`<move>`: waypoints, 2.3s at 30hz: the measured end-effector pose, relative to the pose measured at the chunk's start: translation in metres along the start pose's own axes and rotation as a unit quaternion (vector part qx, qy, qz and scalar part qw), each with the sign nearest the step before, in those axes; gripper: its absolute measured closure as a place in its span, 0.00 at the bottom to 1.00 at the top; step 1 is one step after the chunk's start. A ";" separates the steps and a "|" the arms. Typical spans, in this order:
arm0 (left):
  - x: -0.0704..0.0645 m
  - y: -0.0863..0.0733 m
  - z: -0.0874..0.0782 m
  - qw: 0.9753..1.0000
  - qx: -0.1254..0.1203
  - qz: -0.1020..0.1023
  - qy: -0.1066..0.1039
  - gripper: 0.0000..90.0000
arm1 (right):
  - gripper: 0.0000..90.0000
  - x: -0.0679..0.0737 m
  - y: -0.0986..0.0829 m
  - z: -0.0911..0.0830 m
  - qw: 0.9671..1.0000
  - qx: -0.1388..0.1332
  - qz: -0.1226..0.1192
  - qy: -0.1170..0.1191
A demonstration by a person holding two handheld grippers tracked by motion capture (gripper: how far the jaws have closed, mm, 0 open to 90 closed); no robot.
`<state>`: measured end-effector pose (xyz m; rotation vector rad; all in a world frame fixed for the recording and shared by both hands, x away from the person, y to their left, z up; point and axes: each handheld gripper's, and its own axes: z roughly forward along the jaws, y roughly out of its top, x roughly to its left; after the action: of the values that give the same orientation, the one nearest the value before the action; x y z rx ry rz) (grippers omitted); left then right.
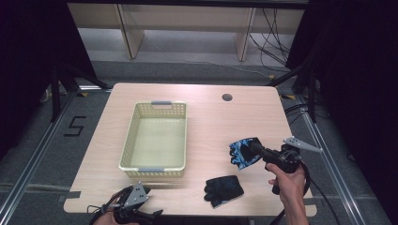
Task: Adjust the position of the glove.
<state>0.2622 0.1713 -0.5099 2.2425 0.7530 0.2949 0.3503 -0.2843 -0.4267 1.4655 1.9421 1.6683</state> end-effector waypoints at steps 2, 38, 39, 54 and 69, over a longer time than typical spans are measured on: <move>-0.001 0.000 0.000 1.000 -0.001 0.000 0.002 0.19 | 0.96 0.004 -0.007 -0.002 1.000 -0.001 -0.005 0.010; 0.000 0.000 0.001 1.000 0.003 0.006 0.006 0.19 | 0.96 0.052 -0.086 0.001 0.988 0.056 0.081 0.122; 0.000 0.000 0.001 1.000 0.002 0.004 0.005 0.19 | 0.96 0.049 -0.087 0.003 0.989 0.054 0.063 0.120; -0.001 0.000 0.001 1.000 -0.001 0.005 0.006 0.19 | 0.95 0.025 -0.098 0.014 0.993 0.077 0.071 0.058; 0.000 0.000 0.001 1.000 0.005 0.015 0.004 0.19 | 0.85 0.017 -0.099 0.021 0.990 0.127 0.063 0.003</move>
<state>0.2625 0.1708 -0.5104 2.2639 0.7273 0.3156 0.3031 -0.2455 -0.5087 1.7063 2.1737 1.5184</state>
